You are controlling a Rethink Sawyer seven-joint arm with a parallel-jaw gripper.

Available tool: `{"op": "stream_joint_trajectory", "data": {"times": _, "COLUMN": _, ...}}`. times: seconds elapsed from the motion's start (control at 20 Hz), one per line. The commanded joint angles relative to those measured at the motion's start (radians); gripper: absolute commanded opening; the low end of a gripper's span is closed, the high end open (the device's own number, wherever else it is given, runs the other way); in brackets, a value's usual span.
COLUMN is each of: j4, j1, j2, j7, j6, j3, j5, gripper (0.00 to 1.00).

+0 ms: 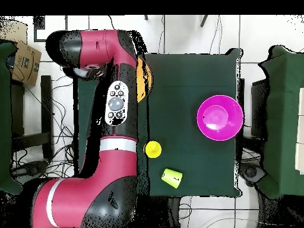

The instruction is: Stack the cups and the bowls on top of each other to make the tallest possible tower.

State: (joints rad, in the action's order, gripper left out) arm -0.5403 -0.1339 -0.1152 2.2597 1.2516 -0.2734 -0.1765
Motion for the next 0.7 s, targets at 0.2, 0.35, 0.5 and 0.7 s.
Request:
{"op": "stream_joint_trajectory", "data": {"times": 0.2, "j4": -0.014, "j1": -0.007, "j2": 0.033, "j7": 0.209, "j6": -0.037, "j3": 0.020, "j5": 0.005, "gripper": 0.00}}
{"op": "stream_joint_trajectory", "data": {"times": 0.35, "j4": -0.011, "j1": -0.008, "j2": 0.040, "j7": 0.208, "j6": -0.039, "j3": 0.012, "j5": 0.001, "gripper": 0.00}}
{"op": "stream_joint_trajectory", "data": {"times": 0.5, "j4": -0.019, "j1": -0.007, "j2": 0.039, "j7": 0.204, "j6": -0.034, "j3": 0.009, "j5": -0.004, "gripper": 0.00}}
{"op": "stream_joint_trajectory", "data": {"times": 0.7, "j4": -0.018, "j1": -0.007, "j2": 0.040, "j7": 0.198, "j6": -0.021, "j3": 0.005, "j5": -0.008, "gripper": 1.00}}
